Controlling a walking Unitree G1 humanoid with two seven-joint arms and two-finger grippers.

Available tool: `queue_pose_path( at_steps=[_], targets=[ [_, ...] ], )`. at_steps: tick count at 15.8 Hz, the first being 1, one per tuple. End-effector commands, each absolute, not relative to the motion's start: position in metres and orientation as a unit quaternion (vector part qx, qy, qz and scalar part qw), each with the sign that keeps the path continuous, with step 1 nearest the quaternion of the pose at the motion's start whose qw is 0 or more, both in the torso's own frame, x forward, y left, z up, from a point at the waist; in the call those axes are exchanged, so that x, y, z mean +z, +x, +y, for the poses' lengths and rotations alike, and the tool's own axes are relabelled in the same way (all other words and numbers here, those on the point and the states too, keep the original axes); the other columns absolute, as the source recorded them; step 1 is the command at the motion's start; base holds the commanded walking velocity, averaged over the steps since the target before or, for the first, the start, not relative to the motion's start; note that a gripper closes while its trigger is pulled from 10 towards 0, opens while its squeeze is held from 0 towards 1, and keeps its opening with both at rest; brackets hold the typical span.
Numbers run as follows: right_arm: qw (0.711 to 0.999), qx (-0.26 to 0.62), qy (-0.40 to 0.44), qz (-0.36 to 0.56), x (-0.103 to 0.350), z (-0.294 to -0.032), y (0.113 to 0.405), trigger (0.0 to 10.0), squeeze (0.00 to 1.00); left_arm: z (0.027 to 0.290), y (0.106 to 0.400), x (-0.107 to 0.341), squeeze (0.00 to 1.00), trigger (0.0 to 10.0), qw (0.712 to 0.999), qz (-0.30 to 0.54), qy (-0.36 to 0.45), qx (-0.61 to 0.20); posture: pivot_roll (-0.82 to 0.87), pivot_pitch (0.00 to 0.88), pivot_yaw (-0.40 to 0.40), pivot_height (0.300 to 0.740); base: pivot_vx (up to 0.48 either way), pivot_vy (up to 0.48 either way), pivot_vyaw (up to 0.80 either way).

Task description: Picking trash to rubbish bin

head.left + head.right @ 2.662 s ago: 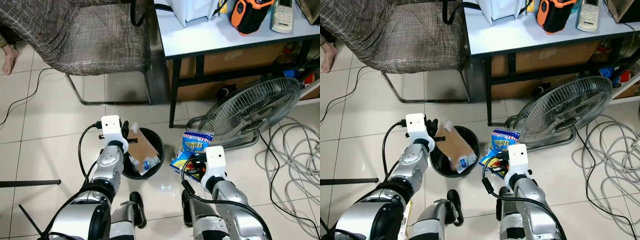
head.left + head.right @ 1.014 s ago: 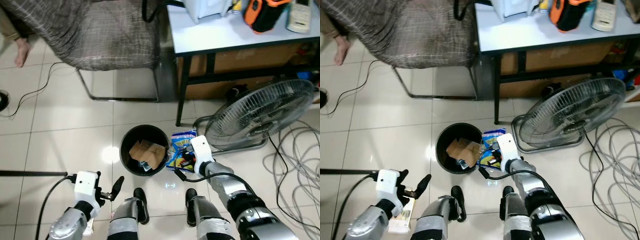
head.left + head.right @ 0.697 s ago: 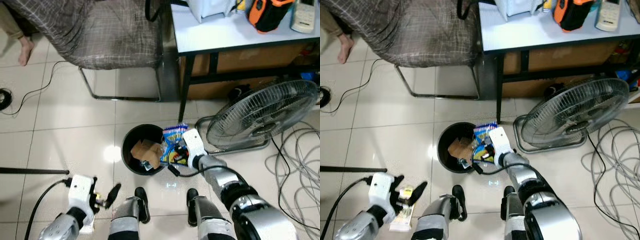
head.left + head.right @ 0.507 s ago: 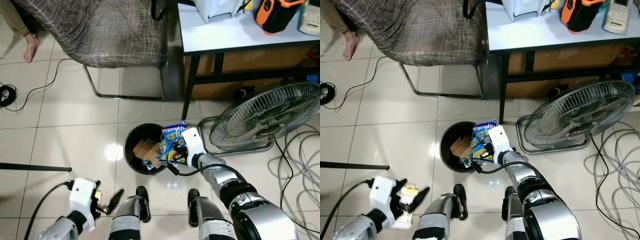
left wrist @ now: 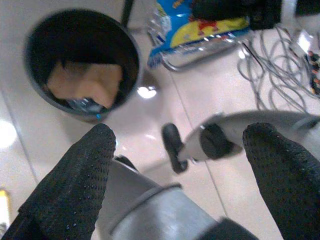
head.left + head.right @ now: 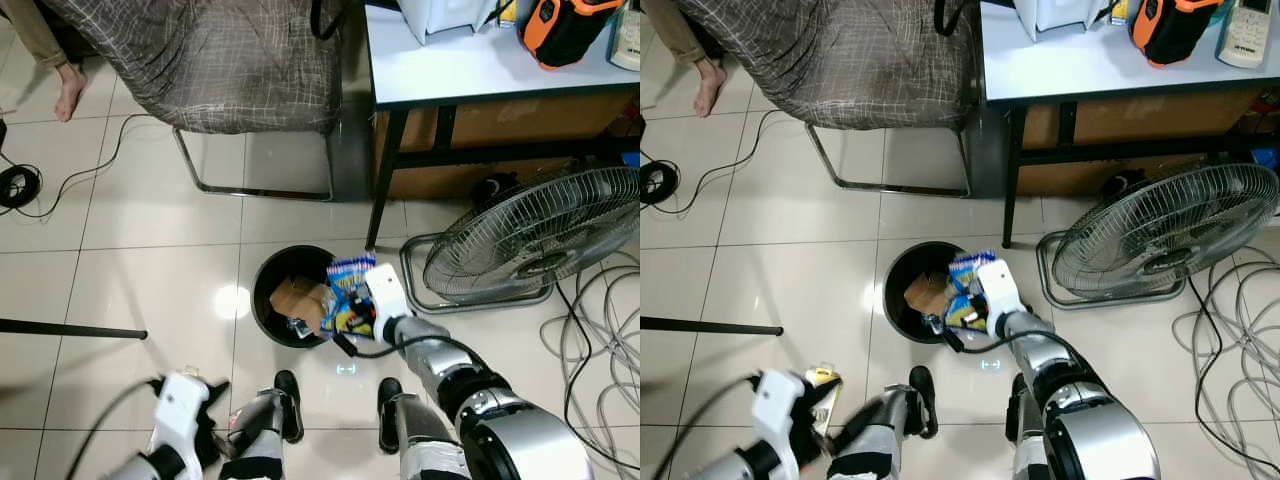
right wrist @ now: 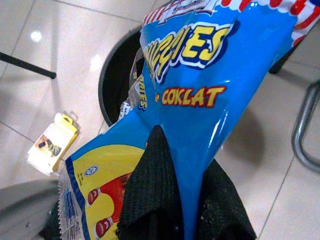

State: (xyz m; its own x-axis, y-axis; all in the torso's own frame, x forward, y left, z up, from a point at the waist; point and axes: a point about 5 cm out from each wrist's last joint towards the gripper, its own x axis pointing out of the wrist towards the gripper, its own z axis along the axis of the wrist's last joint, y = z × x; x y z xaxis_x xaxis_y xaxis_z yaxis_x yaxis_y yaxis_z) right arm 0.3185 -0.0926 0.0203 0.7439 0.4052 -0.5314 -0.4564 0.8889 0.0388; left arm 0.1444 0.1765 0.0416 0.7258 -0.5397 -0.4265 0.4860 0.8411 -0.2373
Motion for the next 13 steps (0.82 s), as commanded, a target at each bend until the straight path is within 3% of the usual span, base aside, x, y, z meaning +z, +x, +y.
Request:
queue_pose_path(
  at_steps=[1, 13],
  targets=[
    [0.927, 0.232, -0.043, 0.29, 0.01, -0.09, 0.31, 0.0, 0.0, 0.179, 0.133, 0.036, 0.87, 10.0, 0.919, 0.271, -0.048, -0.281, 0.09, 0.419, 0.116, 0.74, 0.0, 0.0, 0.0],
    [0.927, 0.247, 0.006, 0.281, 0.019, -0.061, 0.312, 0.0, 0.0, 0.172, 0.117, 0.039, 0.84, 10.0, 0.91, 0.289, -0.049, -0.292, 0.13, 0.449, 0.126, 0.74, 0.0, 0.0, 0.0]
  ],
)
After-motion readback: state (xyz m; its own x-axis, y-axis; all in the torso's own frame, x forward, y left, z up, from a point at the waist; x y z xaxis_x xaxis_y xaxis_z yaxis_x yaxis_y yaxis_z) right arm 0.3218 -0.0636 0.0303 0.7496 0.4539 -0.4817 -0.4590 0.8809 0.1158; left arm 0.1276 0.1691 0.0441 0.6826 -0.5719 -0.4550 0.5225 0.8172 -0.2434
